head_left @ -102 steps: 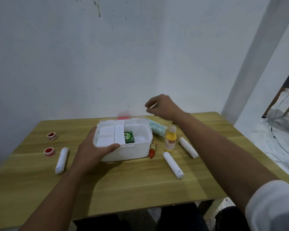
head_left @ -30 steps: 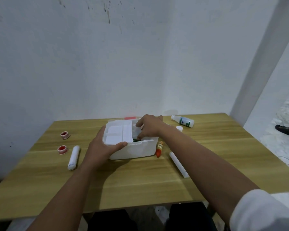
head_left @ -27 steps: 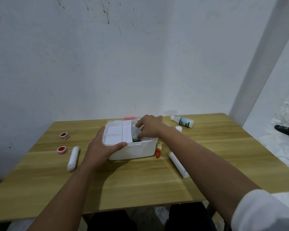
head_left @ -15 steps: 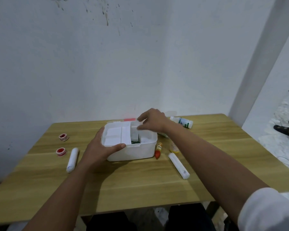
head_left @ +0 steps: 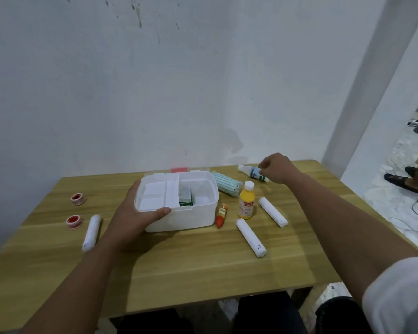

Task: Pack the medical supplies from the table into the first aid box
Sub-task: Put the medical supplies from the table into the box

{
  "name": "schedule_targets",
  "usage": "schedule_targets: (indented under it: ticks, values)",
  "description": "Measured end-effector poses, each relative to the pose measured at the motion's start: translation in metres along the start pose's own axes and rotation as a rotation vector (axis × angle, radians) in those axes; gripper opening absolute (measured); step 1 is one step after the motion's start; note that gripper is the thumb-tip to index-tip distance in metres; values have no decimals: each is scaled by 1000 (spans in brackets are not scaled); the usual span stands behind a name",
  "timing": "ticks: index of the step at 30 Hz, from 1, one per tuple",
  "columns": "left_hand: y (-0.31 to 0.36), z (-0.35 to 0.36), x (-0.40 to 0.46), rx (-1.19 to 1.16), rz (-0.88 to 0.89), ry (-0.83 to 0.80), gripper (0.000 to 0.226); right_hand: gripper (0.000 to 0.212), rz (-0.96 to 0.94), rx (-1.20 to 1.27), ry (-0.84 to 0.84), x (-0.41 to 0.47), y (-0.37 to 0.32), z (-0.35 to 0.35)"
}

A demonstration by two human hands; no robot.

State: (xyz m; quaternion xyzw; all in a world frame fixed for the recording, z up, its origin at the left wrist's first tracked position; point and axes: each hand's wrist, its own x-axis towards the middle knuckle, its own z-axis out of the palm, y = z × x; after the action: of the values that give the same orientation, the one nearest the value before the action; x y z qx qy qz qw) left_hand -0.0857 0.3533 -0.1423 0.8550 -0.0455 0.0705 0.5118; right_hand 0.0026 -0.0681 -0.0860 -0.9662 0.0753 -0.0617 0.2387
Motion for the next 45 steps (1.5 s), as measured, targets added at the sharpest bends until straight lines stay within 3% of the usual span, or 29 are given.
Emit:
schedule_targets:
  ticks: [6, 19, 24, 30, 32, 34, 37, 40, 45]
  values:
    - [3, 3, -1, 21, 36, 16, 99, 32, 62, -68, -68, -9, 28, 18]
    - [3, 0, 1, 25, 26, 18, 101, 35, 43, -74, 13, -15, 22, 31]
    - [7, -1, 0, 34, 50, 12, 84, 29, 13, -67, 89, -13, 18, 32]
    - [5, 1, 1, 15, 39, 23, 93, 20, -74, 62, 79, 1, 8, 36]
    - [3, 0, 1, 19, 28, 26, 102, 29, -112, 187, 24, 3, -1, 37]
    - [2, -1, 1, 14, 20, 10, 106, 52, -105, 254, -114, 4, -14, 37]
    - [0, -2, 2, 15, 22, 2, 103, 77, -123, 109, -283, 8, -28, 47]
    - [3, -2, -1, 9, 41, 0, 99, 61, -180, 8, -278, 9, -33, 55]
    - [3, -2, 1, 2, 36, -10, 99, 47, -183, 73, -137, 13, -41, 24]
